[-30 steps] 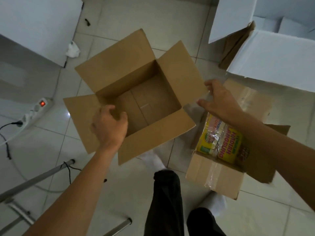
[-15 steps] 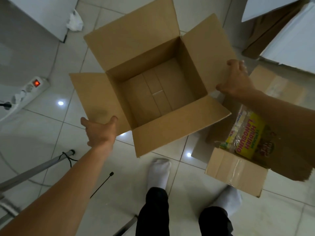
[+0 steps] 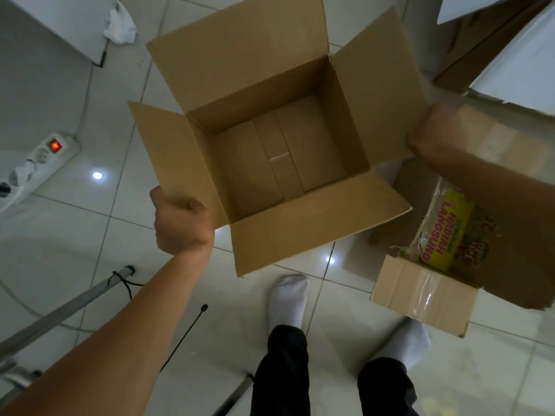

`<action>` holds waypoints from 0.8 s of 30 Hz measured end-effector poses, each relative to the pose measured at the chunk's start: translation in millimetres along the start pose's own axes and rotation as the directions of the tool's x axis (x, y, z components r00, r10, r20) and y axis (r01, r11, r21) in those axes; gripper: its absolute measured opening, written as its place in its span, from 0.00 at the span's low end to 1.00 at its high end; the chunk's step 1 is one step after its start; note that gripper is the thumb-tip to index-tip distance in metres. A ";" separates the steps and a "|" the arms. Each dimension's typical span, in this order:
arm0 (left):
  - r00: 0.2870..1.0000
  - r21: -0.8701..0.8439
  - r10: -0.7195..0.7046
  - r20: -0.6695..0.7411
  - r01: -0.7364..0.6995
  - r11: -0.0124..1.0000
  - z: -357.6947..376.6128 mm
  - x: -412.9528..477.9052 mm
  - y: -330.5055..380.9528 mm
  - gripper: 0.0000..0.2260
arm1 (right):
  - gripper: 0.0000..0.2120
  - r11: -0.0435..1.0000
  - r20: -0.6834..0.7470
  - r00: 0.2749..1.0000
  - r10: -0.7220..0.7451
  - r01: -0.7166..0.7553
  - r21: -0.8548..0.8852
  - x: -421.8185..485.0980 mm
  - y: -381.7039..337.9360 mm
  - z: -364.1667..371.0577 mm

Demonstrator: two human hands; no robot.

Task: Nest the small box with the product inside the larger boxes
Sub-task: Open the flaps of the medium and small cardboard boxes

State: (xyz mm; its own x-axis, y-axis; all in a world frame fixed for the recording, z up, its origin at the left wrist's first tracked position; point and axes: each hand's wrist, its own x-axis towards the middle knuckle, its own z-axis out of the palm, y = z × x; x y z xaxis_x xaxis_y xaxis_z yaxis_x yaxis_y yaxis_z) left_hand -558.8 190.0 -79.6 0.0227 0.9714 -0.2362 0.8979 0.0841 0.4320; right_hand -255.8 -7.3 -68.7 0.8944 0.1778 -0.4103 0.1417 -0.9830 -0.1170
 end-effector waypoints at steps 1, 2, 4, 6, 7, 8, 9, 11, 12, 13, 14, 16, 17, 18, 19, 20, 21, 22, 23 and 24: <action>0.999 0.008 0.038 -0.010 -0.038 0.999 0.9 1.7 3.4 0.18 | 0.19 0.999 -0.010 1.000 -0.007 0.007 0.034 -8.7 -0.7 1.9; 0.997 0.022 0.073 -0.023 -0.073 0.997 1.5 4.0 7.1 0.16 | 0.17 0.998 -0.024 1.000 -0.021 0.022 0.066 -18.4 -1.9 4.2; 0.990 0.060 0.133 -0.042 -0.131 0.990 2.3 9.6 15.8 0.14 | 0.13 0.994 -0.044 0.996 -0.079 0.081 0.066 -39.3 -6.4 9.3; 0.978 0.108 0.204 -0.037 -0.199 0.974 3.1 16.1 25.2 0.13 | 0.11 0.988 -0.042 0.989 -0.141 0.143 0.051 -59.9 -10.5 16.0; 0.969 0.136 0.245 -0.029 -0.239 0.961 3.8 19.7 29.5 0.13 | 0.10 0.986 -0.043 0.988 -0.151 0.153 0.064 -69.7 -11.8 18.7; 0.958 0.165 0.285 -0.021 -0.278 0.946 4.6 23.4 33.5 0.13 | 0.10 0.984 -0.044 0.988 -0.147 0.150 0.092 -78.0 -11.7 21.4; 0.946 0.190 0.322 -0.018 -0.313 0.931 5.2 27.9 37.0 0.13 | 0.10 0.982 -0.035 0.991 -0.126 0.130 0.138 -85.5 -10.7 24.2; 0.922 0.224 0.387 -0.018 -0.374 0.900 5.8 37.7 43.1 0.13 | 0.10 0.963 0.029 0.998 -0.052 0.042 0.267 -97.5 -6.9 28.3; 0.910 0.241 0.414 -0.015 -0.398 0.885 5.7 42.5 46.1 0.13 | 0.09 0.944 0.069 0.998 -0.010 -0.013 0.329 -102.6 -4.3 29.7; 0.900 0.259 0.436 -0.008 -0.419 0.870 5.5 46.8 49.1 0.13 | 0.09 0.923 0.113 0.993 0.026 -0.067 0.378 -108.1 -1.5 31.5; 0.891 0.278 0.454 0.002 -0.437 0.856 5.3 50.6 51.5 0.13 | 0.08 0.902 0.154 0.987 0.046 -0.107 0.419 -113.5 1.8 34.2; 0.873 0.300 0.488 0.022 -0.471 0.830 5.2 56.0 54.5 0.13 | 0.05 0.860 0.210 0.976 0.057 -0.155 0.486 -124.2 7.3 40.8; 0.862 0.304 0.506 0.030 -0.491 0.817 5.4 58.0 55.1 0.13 | 0.04 0.845 0.225 0.972 0.063 -0.172 0.507 -128.5 8.7 43.1; 0.852 0.305 0.523 0.037 -0.508 0.806 5.3 59.6 55.1 0.13 | 0.04 0.832 0.232 0.970 0.071 -0.186 0.523 -131.8 9.5 44.6; 0.845 0.307 0.534 0.041 -0.519 0.798 5.0 61.6 54.5 0.13 | 0.04 0.820 0.236 0.968 0.082 -0.200 0.537 -134.4 9.3 45.8; 0.841 0.309 0.539 0.044 -0.525 0.793 4.9 63.4 53.9 0.14 | 0.05 0.806 0.242 0.966 0.093 -0.216 0.551 -136.3 8.7 46.2; 0.839 0.312 0.541 0.046 -0.527 0.791 4.6 65.4 53.3 0.14 | 0.06 0.794 0.248 0.963 0.102 -0.229 0.562 -138.0 7.8 46.5; 0.839 0.314 0.542 0.046 -0.527 0.789 4.4 67.2 52.8 0.14 | 0.06 0.786 0.253 0.961 0.108 -0.238 0.570 -139.5 6.5 46.8; 0.839 0.315 0.542 0.043 -0.526 0.790 4.3 68.7 52.6 0.13 | 0.07 0.783 0.256 0.960 0.111 -0.243 0.572 -140.5 5.7 46.8; 0.840 0.312 0.541 0.039 -0.524 0.792 4.5 69.6 52.4 0.13 | 0.07 0.783 0.255 0.960 0.112 -0.244 0.573 -141.1 5.5 46.5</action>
State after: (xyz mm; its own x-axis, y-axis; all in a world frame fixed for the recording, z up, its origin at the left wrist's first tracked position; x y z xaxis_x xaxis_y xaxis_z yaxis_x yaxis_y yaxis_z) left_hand -508.1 261.1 -77.4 0.5215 0.8532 0.0011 0.8368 -0.5118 0.1945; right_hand -400.9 -35.6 -53.5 0.7665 0.0725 -0.6381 -0.3497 -0.7862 -0.5095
